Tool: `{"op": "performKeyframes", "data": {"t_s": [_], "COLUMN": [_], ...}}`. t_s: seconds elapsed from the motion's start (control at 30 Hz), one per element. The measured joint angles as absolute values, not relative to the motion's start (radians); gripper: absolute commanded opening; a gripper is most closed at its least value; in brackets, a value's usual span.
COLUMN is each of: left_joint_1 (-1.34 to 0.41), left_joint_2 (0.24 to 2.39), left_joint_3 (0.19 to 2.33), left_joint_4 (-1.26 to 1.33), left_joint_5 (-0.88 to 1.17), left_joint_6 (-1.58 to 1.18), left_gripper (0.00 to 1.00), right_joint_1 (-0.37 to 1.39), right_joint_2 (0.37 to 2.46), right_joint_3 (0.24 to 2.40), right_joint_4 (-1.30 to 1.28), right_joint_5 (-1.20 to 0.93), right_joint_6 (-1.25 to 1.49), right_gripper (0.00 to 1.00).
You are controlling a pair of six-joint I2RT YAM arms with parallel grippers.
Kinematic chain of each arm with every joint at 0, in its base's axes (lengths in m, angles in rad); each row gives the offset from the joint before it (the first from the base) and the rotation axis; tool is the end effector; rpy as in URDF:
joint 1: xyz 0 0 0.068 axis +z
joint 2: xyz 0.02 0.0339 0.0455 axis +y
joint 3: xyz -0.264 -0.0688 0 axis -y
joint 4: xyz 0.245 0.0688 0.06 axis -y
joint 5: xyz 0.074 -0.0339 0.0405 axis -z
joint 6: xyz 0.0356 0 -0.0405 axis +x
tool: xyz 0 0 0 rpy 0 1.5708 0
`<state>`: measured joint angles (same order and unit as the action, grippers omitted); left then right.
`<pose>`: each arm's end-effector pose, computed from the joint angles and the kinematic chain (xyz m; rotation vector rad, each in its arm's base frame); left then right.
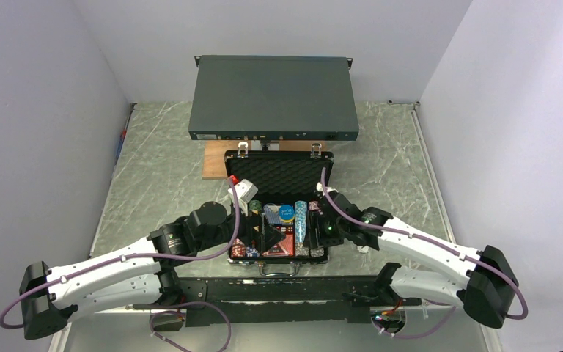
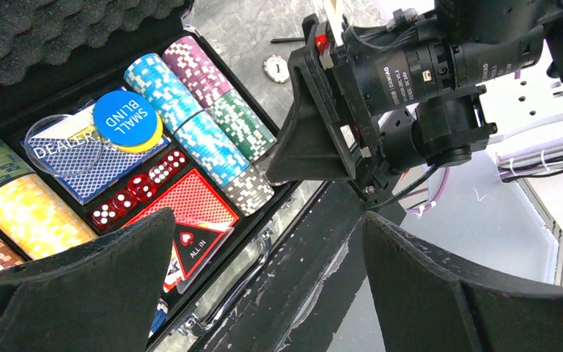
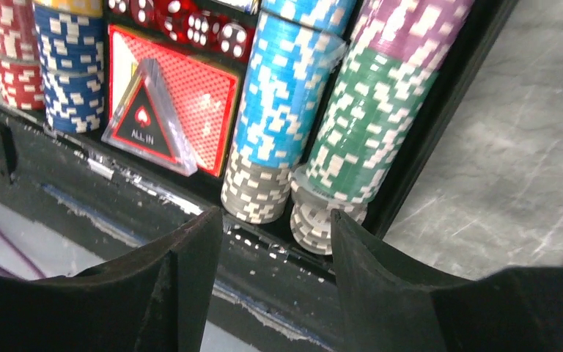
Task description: Pack up texas hold em set
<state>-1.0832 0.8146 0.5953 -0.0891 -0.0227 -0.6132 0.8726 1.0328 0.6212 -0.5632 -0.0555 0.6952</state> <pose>0.0923 -0.1723 0.2775 0.4597 1.9927 -1.1059 0.1237 0.1505 0.2065 -0.2608 2.6743 0.6355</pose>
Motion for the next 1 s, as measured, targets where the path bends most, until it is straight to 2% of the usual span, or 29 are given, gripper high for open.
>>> {"op": "performKeyframes", "data": {"t_s": [0.27,0.43,0.57,0.67,0.73,1.0], "left_joint_1": [-1.083,-1.078,-1.075,-1.074,-1.074,-1.072], "left_joint_2": [0.814,0.813,0.813,0.813,0.813,0.814], "left_joint_3": [0.595,0.595,0.595,0.595,0.595,0.595], "left_joint_4": [-0.091,-0.09,-0.09,-0.088,-0.087,-0.087], "left_joint_5": [-0.023,-0.023,-0.023,-0.023,-0.023,-0.017], "left_joint_6": [-0.604,-0.603,-0.603,-0.603,-0.603,-0.606], "left_gripper": [0.99,0.99,0.99,0.99,0.99,0.99], "right_joint_1": [0.871,0.87,0.87,0.872,0.879,0.923], "right_joint_2": [1.017,0.984,0.987,0.987,0.987,0.987], "right_joint_3": [0.677,0.685,0.661,0.614,0.588,0.563], "right_joint_4": [-0.623,-0.664,-0.659,-0.656,-0.659,-0.653], "right_joint_5": [0.028,0.001,-0.081,-0.13,-0.14,-0.132], "right_joint_6": [0.682,0.669,0.673,0.684,0.691,0.722], "right_gripper": [0.61,0.38,0.13,0.03,0.0,0.0]}}
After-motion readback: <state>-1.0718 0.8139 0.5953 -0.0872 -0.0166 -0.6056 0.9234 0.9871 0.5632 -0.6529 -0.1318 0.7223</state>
